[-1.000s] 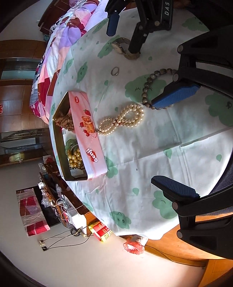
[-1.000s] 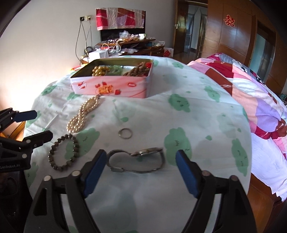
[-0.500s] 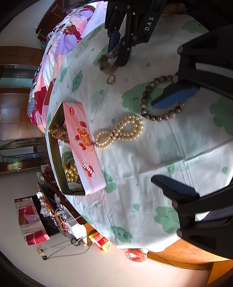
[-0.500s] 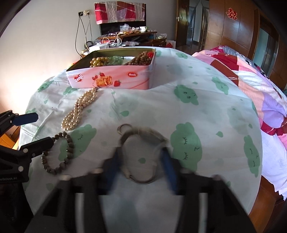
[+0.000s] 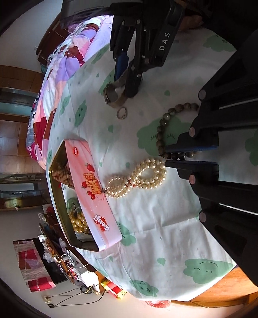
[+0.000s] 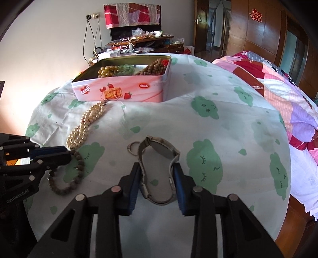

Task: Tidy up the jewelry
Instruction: 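Close the left tool on the dark bead bracelet while the right tool grasps the silver watch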

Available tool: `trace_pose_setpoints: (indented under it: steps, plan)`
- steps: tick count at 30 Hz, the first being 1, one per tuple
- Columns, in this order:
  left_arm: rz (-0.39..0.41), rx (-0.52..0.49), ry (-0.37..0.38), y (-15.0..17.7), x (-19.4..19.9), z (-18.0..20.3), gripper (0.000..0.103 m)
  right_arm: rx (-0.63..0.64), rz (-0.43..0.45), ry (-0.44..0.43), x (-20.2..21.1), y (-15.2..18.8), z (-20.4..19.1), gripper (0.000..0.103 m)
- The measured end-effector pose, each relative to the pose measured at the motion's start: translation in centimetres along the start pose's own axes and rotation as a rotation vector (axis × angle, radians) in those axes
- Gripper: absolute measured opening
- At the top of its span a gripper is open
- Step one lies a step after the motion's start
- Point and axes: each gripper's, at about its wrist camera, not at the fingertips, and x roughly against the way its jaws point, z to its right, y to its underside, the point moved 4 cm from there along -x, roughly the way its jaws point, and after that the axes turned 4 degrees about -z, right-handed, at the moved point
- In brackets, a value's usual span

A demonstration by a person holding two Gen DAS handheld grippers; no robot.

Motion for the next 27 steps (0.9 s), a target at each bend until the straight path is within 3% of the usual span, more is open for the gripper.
trace_pose_setpoints:
  steps: [11, 27]
  plan:
    - [0.094, 0.018, 0.002, -1.5, 2.7, -0.5, 0.006, -0.023, 0.034, -0.017, 0.9, -0.4, 0.6, 0.035]
    - [0.141, 0.049, 0.000, -3.2, 4.0, -1.9, 0.006, -0.030, 0.066, -0.028, 2.3, -1.1, 0.9, 0.035]
